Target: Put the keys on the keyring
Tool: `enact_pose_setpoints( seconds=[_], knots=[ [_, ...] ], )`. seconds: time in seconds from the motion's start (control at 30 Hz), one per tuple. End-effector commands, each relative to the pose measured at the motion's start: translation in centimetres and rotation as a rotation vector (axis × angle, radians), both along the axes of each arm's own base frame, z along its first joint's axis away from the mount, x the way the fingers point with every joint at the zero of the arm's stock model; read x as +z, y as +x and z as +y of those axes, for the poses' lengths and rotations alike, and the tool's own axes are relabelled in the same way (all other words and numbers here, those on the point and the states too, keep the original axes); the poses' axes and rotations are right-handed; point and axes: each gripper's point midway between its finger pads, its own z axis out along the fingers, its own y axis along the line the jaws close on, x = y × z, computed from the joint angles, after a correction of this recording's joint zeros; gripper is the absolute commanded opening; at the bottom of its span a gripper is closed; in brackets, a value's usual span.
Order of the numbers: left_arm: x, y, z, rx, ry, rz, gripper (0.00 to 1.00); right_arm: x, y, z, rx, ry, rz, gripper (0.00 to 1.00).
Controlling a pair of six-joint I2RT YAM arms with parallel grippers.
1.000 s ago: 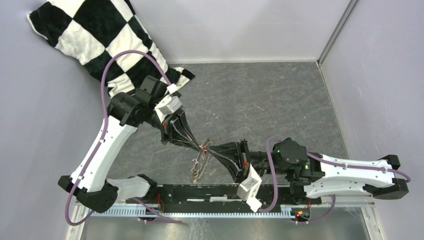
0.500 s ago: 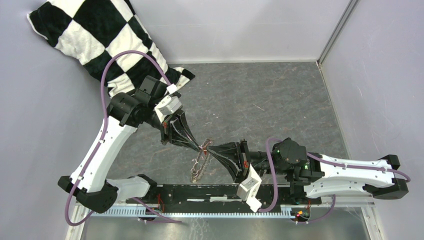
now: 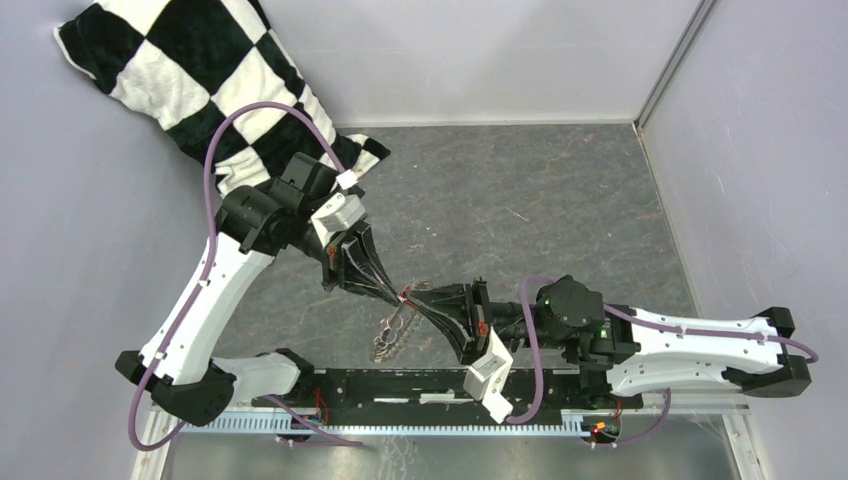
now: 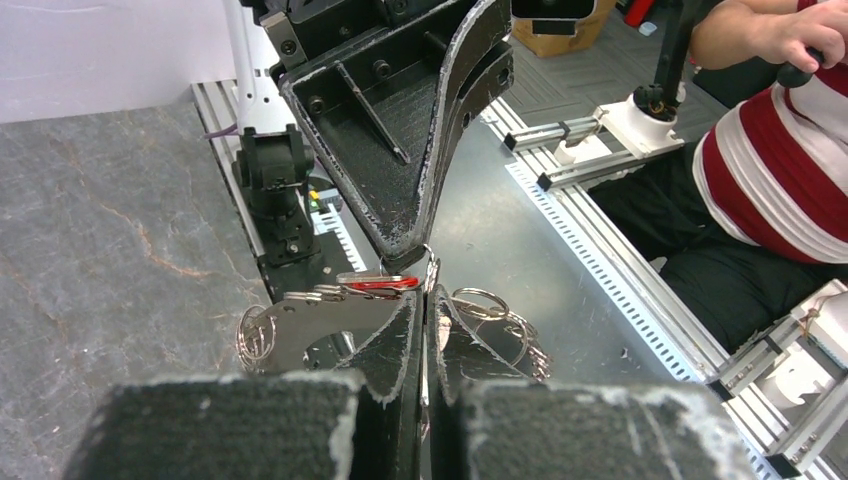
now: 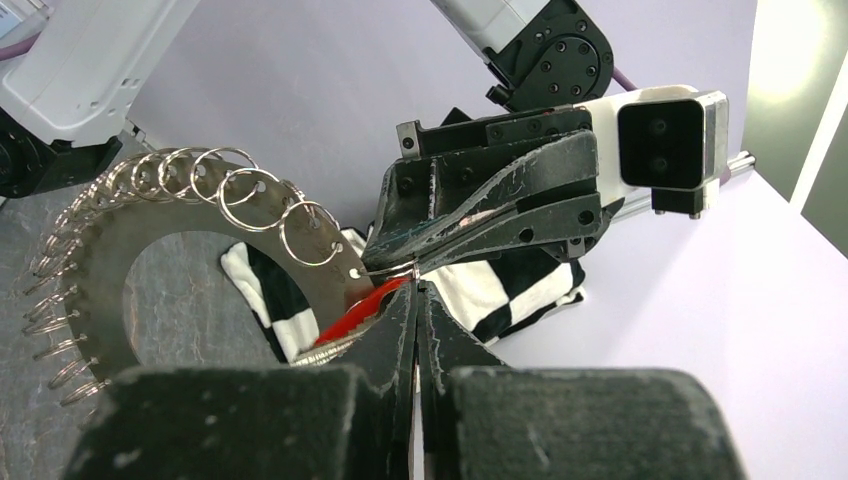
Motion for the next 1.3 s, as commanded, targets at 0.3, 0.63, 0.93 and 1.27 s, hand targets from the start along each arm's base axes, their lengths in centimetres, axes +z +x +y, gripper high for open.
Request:
enact_pose_setpoints(
  seconds=[0.3,0.63,0.93,1.27],
  knots=[
    [-0.2,0.6,-0.8,0.014,0.082,-0.238,0.02,3.9,-0.6,0.0,0.033,0.05,0.027,0.01],
    [0.8,2.0,-1.4,0.074,0.041,-0.459,0.29,4.0,-0.3,0.0,0.018,0.024,0.041,0.01],
    [1.2,1.9,-0.8,0.104,0.038,-0.504,0.85,4.3,-0.1,0.3,0.007,0.021,0.057,0.01],
    [-0.9,1.1,0.8,0.247,0.065,-0.468,0.85,4.7,0.9,-0.2,-0.049,0.032,0.033,0.01]
  ],
)
